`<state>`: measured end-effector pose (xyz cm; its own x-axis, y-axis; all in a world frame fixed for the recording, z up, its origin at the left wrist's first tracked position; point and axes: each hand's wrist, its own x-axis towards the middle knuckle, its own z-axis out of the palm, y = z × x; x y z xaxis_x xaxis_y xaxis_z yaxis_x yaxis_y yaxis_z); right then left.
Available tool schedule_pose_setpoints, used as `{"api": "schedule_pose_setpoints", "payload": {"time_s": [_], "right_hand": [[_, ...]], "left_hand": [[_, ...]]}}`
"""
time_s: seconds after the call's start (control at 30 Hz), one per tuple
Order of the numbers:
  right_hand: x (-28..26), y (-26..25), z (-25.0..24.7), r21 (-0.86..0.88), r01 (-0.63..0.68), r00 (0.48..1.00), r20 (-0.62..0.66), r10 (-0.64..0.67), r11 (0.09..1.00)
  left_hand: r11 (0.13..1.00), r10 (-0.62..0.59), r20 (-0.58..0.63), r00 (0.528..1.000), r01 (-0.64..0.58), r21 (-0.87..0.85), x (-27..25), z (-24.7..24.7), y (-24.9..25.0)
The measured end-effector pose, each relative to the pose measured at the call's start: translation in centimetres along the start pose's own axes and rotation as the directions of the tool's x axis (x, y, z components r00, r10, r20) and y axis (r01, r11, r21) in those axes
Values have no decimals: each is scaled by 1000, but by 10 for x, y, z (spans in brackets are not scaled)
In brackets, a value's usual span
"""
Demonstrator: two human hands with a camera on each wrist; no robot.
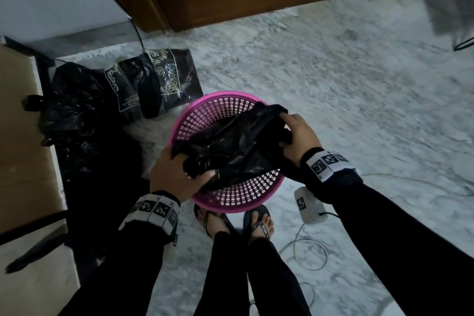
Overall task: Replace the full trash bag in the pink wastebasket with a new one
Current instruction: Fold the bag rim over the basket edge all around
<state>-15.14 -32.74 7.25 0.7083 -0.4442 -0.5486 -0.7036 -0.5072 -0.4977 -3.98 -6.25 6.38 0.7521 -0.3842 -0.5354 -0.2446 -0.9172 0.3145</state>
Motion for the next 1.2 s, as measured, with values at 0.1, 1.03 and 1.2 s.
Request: {"api": "schedule_pose_setpoints", "payload": {"time_s": [0.1,1.03,1.2], "right_hand": [[5,-16,9,23,57,998,22,-57,998],[82,-26,1,-308,-115,983,99,152,944],[121,-18,-1,-345,-107,967,181,177,933]], "left_hand": [[999,44,-163,986,-42,15,-2,-4,6],[960,118,124,985,-145,239,127,-45,19],[961,49,196,979,-100,259,166,-38,21]]}}
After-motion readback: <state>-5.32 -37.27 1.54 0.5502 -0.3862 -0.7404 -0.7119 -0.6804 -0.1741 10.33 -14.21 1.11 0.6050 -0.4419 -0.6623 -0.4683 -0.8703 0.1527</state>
